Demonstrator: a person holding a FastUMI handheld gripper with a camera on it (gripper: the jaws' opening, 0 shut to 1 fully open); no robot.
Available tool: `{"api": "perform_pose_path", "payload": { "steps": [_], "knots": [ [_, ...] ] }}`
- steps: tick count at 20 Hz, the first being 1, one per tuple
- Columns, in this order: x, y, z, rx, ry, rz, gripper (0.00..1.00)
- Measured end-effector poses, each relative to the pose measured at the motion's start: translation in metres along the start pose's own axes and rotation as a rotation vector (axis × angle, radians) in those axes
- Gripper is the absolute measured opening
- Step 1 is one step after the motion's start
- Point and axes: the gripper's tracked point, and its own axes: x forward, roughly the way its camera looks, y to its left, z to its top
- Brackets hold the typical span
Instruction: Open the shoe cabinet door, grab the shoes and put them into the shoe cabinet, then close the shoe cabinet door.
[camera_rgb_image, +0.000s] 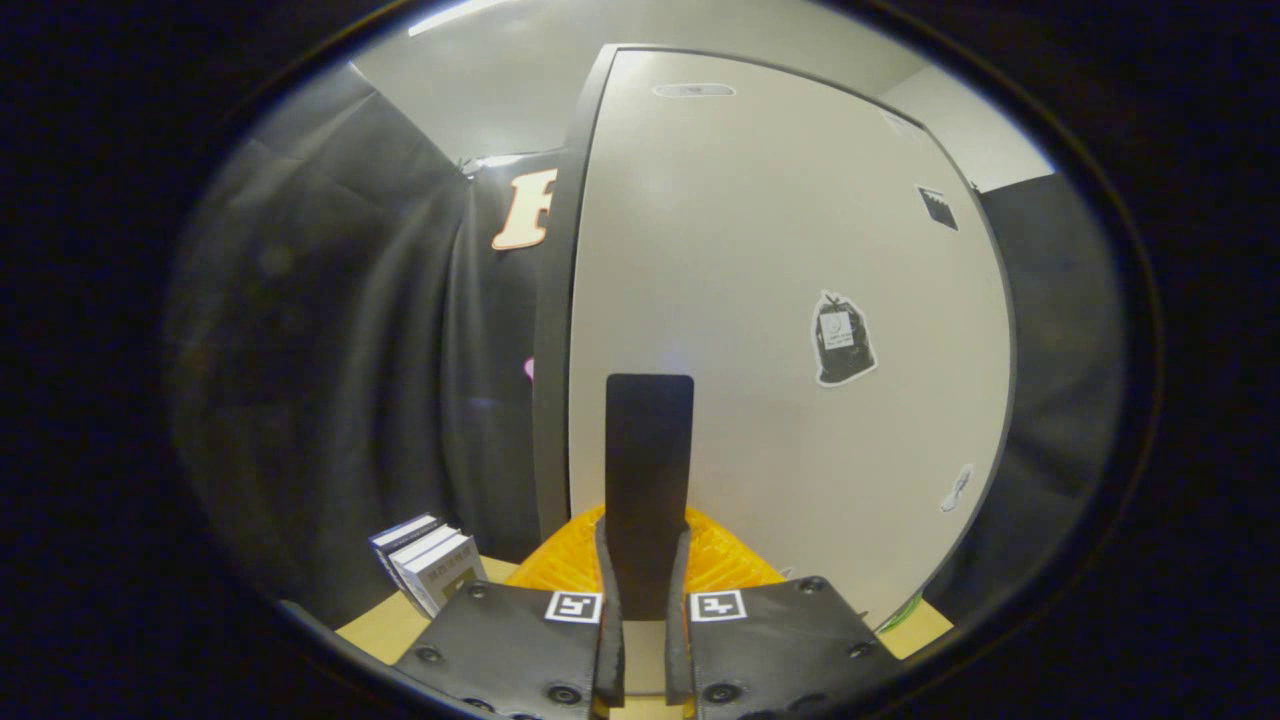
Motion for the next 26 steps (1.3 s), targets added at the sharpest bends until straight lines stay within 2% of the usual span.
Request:
{"api": "perform_pose_path", "payload": {
  "steps": [8,21,26],
  "knots": [
    [-0.023,-0.009,0.002,0.005,-0.017,-0.069,0.17],
    [-0.086,-0.035,0.003,-0.008,-0.044,-0.164,0.17],
    [-0.104,-0.046,0.003,-0.002,-0.045,-0.165,0.17]
  ]
}}
